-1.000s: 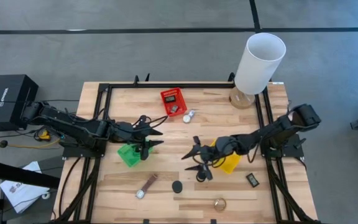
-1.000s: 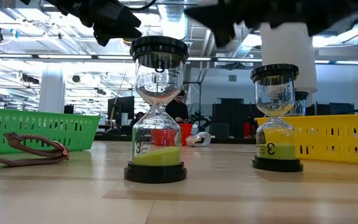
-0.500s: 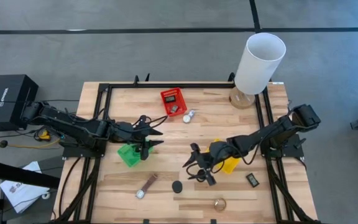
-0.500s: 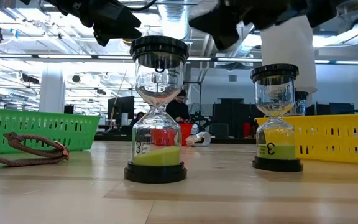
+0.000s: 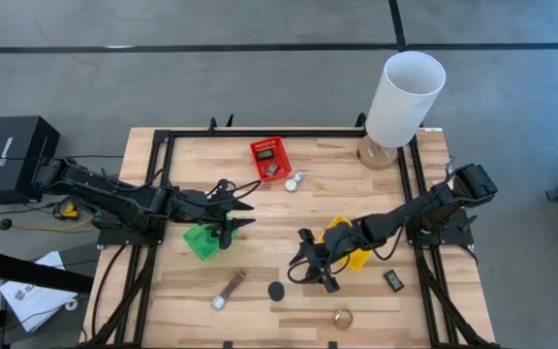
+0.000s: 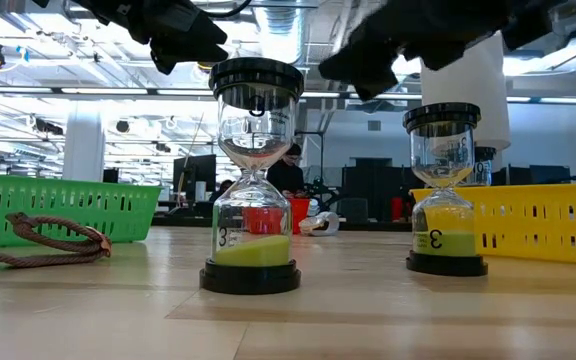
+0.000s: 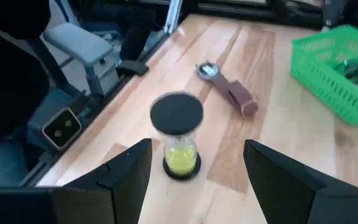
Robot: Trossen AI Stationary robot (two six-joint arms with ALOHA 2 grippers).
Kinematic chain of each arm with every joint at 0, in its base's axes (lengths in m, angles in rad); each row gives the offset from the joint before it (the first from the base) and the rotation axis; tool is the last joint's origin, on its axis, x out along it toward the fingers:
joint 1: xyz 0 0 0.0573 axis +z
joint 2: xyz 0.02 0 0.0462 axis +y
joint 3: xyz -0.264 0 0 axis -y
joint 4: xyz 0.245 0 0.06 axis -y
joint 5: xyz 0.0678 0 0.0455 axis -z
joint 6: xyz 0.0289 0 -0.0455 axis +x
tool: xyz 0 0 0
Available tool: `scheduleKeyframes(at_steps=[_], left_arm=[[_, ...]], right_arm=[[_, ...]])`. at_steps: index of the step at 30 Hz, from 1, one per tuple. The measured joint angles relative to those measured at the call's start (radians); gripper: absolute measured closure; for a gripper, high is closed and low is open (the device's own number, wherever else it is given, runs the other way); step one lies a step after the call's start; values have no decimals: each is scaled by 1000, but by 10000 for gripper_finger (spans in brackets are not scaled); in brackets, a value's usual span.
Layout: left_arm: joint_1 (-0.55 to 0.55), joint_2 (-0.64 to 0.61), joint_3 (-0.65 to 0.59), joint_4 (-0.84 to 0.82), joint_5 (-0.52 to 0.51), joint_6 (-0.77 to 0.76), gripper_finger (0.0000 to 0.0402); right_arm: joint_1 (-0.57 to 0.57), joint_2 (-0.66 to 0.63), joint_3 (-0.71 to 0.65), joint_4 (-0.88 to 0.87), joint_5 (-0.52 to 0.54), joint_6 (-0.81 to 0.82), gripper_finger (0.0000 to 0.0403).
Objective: Pick & Place Office items
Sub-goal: Put the top green hourglass into the yellow bin
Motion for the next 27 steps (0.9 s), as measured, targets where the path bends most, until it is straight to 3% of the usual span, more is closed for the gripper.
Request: scheduleKeyframes(at_steps=[27], left_arm=[[0, 0, 0, 3, 5, -1, 247]], right_arm=[[2, 35, 2, -165, 0, 142, 158]])
